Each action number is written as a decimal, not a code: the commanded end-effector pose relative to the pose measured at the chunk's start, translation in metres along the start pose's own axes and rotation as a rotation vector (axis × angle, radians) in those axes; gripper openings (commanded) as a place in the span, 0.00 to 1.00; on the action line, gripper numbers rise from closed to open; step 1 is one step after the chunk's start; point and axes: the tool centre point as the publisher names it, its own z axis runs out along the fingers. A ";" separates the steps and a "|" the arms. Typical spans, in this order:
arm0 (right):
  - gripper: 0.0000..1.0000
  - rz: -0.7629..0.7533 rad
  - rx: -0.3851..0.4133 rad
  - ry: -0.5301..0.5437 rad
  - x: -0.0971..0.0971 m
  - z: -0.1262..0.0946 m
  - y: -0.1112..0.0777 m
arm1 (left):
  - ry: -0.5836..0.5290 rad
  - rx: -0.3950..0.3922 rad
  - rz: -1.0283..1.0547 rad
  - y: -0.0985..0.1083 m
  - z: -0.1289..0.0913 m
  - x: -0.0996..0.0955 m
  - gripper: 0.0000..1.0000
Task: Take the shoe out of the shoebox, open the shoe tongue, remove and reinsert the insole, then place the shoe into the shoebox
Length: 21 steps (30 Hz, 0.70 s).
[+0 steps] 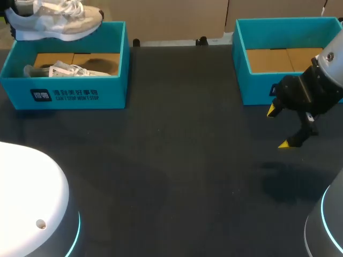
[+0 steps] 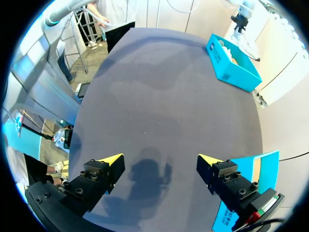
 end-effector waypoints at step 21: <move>1.00 0.000 0.002 0.001 -0.001 0.001 0.000 | 0.011 0.008 0.022 -0.014 0.052 -0.019 0.00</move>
